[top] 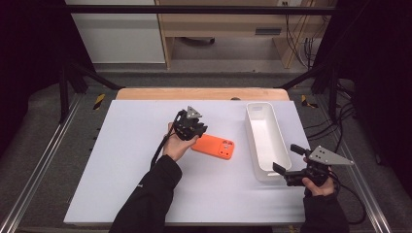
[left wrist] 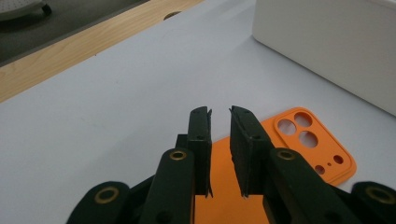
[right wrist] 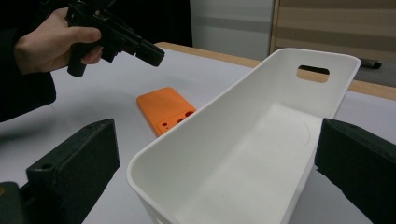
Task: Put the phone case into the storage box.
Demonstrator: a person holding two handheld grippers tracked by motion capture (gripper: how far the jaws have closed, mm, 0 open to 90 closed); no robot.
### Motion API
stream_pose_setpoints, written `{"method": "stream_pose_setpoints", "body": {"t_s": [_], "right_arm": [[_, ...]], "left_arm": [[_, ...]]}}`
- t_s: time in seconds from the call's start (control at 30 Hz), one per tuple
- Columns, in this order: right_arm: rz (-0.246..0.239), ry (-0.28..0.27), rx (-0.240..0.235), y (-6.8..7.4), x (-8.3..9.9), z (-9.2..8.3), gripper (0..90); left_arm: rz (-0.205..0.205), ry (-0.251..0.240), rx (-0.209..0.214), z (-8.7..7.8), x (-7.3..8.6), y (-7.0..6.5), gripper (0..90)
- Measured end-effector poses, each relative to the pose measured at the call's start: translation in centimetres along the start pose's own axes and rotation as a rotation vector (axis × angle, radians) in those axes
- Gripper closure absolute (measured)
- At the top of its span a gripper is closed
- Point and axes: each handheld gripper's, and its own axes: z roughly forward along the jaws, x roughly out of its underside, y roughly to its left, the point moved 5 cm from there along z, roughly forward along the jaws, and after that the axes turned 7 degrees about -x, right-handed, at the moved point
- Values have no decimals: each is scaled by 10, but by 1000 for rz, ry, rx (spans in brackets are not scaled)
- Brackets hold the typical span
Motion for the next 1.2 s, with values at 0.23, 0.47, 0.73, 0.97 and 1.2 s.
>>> {"method": "stream_pose_setpoints", "body": {"t_s": [0.23, 0.47, 0.73, 0.97, 1.2], "right_arm": [[1, 0, 0, 0, 0, 0, 3], [0, 0, 0, 0, 0, 0, 3], [-2, 1, -2, 0, 0, 0, 3], [-4, 3, -1, 0, 0, 0, 3], [-1, 3, -2, 0, 0, 1, 3]], "left_arm": [[-30, 17, -6, 11, 2, 5, 835], [-42, 35, -26, 19, 6, 12, 893], [-45, 49, -36, 29, 10, 15, 897], [-60, 69, -51, 39, 15, 18, 896], [-57, 88, -62, 48, 20, 18, 895]]}}
